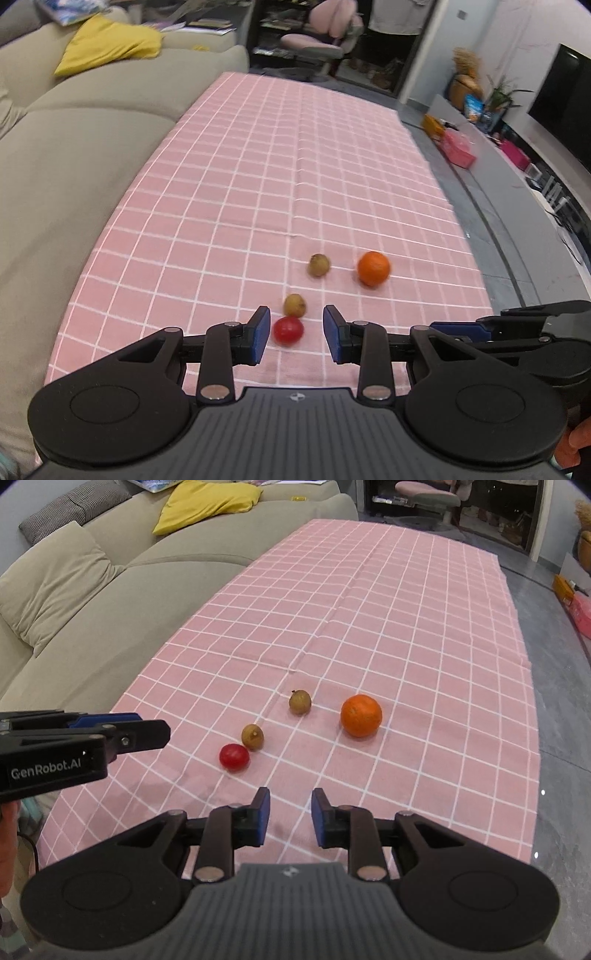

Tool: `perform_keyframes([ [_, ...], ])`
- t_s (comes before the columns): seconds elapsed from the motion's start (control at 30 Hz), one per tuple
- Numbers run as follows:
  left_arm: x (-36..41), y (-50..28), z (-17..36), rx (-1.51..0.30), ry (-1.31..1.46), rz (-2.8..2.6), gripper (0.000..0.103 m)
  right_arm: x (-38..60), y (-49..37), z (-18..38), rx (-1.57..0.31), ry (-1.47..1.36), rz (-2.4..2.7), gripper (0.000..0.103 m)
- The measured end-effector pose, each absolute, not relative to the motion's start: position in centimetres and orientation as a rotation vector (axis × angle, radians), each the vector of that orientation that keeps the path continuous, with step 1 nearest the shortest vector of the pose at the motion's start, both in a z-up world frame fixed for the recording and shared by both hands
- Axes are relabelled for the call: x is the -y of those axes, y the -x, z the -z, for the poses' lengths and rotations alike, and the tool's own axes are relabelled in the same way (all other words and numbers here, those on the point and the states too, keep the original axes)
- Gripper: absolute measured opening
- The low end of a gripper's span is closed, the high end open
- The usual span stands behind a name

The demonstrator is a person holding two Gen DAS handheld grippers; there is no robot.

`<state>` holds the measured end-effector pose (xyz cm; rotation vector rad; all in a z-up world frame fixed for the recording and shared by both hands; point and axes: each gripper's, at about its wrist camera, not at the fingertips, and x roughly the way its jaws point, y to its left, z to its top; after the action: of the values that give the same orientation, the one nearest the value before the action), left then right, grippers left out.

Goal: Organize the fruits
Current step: 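Move both tools back toward the tomato and last orange, then grasp the red tomato with the left tool while the right tool grasps the orange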

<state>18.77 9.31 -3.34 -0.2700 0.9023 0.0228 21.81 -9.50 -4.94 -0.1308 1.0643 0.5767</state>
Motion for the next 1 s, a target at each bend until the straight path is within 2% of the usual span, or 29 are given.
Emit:
perform_keyframes([
  [0.1,-9.8,-19.4,5.0,-0.932,0.331,-0.024,0.039,9.3,-23.3,6.0,-1.081,0.120,-0.579,0.021],
  [0.23,-9.7,-20.7,6.9,-0.960,0.366,-0.029,0.039,9.3,-25.5,7.0,-1.092,0.116,-0.575,0.033],
  [0.33,-9.0,-21.6,7.6,-0.959,0.350,-0.014,0.039,9.5,-27.2,7.7,-1.097,0.122,-0.564,0.034],
  [0.4,-8.4,-22.3,8.3,-0.968,0.320,-0.023,0.047,9.6,-28.3,8.2,-1.099,0.124,-0.554,0.035],
  [0.57,-7.9,-23.3,10.2,-1.012,0.268,-0.056,0.048,9.8,-30.9,9.6,-1.111,0.121,-0.535,0.037],
  [0.67,-7.6,-23.4,10.7,-1.032,0.252,-0.062,0.048,9.7,-31.8,10.3,-1.107,0.131,-0.534,0.045],
  [1.0,-6.1,-24.2,11.4,-1.091,0.157,-0.050,0.048,9.6,-33.9,12.1,-1.110,0.129,-0.543,0.047],
])
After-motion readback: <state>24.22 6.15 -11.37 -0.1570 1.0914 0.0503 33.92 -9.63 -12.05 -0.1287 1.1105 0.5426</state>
